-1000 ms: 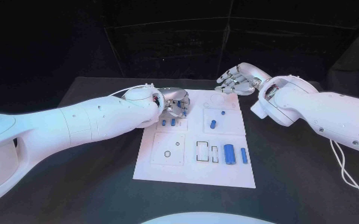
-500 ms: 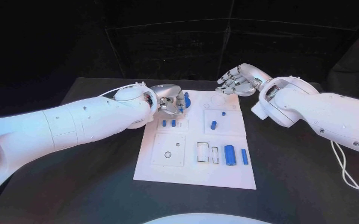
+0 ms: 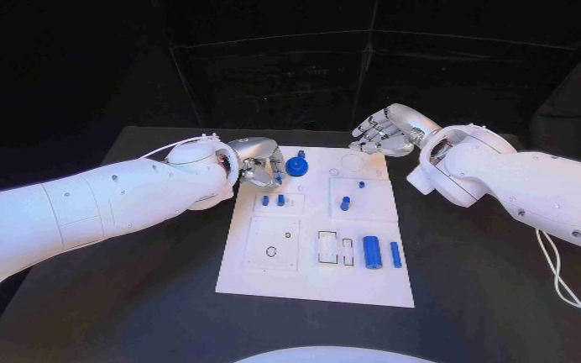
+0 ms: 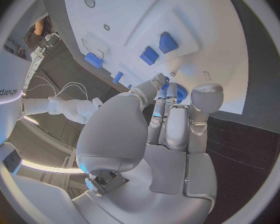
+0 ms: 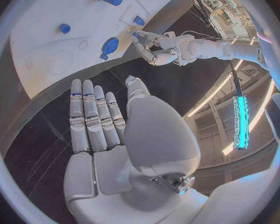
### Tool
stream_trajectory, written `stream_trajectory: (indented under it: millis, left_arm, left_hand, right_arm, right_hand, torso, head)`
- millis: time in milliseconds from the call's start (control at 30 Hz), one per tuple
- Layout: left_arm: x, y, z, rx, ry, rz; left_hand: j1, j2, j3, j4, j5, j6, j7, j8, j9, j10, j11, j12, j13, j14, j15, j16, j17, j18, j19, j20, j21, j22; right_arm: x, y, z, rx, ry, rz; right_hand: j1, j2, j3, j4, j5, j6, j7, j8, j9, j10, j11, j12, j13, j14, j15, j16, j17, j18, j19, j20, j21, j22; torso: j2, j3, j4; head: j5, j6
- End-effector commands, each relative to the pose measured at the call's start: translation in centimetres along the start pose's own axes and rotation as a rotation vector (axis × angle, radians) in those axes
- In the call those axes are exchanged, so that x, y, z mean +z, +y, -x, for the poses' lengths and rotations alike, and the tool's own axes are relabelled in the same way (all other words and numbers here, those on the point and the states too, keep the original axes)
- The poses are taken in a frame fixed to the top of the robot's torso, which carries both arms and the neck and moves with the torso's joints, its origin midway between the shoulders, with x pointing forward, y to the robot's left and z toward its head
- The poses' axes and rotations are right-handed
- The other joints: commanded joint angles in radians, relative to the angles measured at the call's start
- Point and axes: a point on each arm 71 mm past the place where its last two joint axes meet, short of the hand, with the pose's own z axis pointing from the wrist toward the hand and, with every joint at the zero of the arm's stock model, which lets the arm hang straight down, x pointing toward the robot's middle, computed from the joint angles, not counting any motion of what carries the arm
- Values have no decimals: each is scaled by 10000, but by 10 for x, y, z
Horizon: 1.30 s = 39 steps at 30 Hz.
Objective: Assemble the parts on the task board
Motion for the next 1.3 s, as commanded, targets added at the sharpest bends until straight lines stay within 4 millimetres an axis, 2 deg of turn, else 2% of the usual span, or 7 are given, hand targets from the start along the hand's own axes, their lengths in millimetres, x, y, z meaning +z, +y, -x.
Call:
stream_trajectory:
  millis: [33, 133, 500, 633, 867, 1200, 1300]
  left_arm:
    - [-1, 2, 0, -52, 139, 109]
    - [-1, 4, 1, -46, 167, 178]
    - [4, 8, 0, -5, 294, 348]
    - [6, 7, -1, 5, 408, 341]
    - [9, 9, -1, 24, 473, 455]
    - [10, 4, -6, 30, 908, 500]
    - [11, 5, -7, 39, 1012, 616]
  left_hand:
    - [-81, -19, 37, 2, 17, 94, -2, -39, 7, 70, -32, -29, -2, 145, -36, 4, -16, -71, 41, -2, 60, 8]
    - [-88, -23, 40, -1, 17, 98, -2, -43, 7, 76, -33, -34, -1, 146, -36, 6, -13, -72, 41, -2, 63, 12]
    - [-177, -70, 26, 9, 13, 124, -7, -74, 9, 106, -32, -74, 2, 142, -34, 0, -46, -71, 34, 1, 61, 16]
    - [-185, -74, 27, 9, 14, 126, -9, -79, 9, 109, -34, -81, 2, 138, -35, -8, -67, -68, 30, 1, 50, 3]
    - [-187, -75, 29, 7, 14, 125, -9, -84, 9, 109, -34, -86, 1, 138, -35, -9, -69, -67, 28, 1, 46, -2]
    - [-200, -78, 31, 7, 14, 125, -10, -94, 8, 111, -33, -98, 1, 134, -35, -16, -89, -66, 25, 2, 41, -5]
    - [-229, -83, 28, 13, 13, 127, -11, -109, 8, 115, -33, -116, 1, 128, -35, -27, -119, -65, 19, 3, 35, -10]
  right_arm:
    - [0, 2, 1, 18, -4, 115]
    - [0, 2, 1, 18, -5, 113]
    - [0, 1, 1, 18, -2, 109]
    - [0, 1, 1, 17, -2, 107]
    - [0, 1, 1, 16, 1, 108]
    - [0, 1, 1, 14, 6, 97]
    - [0, 1, 1, 12, 3, 90]
  right_hand:
    - [-3, 127, 50, 20, 56, -59, 300, 68, -14, -75, 22, 45, -12, -73, -10, 0, -9, 101, 95, 5, -29, -8]
    - [-3, 127, 50, 20, 56, -59, 300, 68, -14, -75, 22, 45, -12, -73, -10, 0, -9, 101, 95, 5, -29, -8]
    - [-3, 127, 50, 20, 56, -59, 300, 68, -14, -75, 22, 45, -12, -73, -10, 0, -9, 101, 95, 5, -29, -8]
    - [-3, 127, 50, 20, 56, -59, 300, 68, -14, -75, 22, 45, -12, -73, -10, 0, -9, 101, 95, 5, -29, -8]
    - [-3, 127, 50, 20, 56, -59, 300, 68, -14, -75, 22, 45, -12, -73, -10, 0, -9, 101, 95, 5, -29, -8]
    - [-3, 127, 50, 20, 56, -59, 300, 68, -14, -75, 22, 45, -12, -73, -10, 0, -9, 101, 95, 5, -29, -8]
    - [-3, 127, 50, 20, 56, -59, 300, 68, -14, -75, 22, 45, -12, -73, -10, 0, -9, 101, 95, 5, -29, -8]
  torso:
    - [2, 6, -5]
    - [0, 16, -9]
    - [-3, 12, -13]
    - [2, 9, -15]
    - [-2, 12, -2]
    - [0, -2, -11]
    - [-5, 5, -4]
  head:
    - [-2, 1]
    - [4, -6]
    - [19, -24]
    - [35, 9]
    - [34, -21]
    - [21, -61]
    - [31, -63]
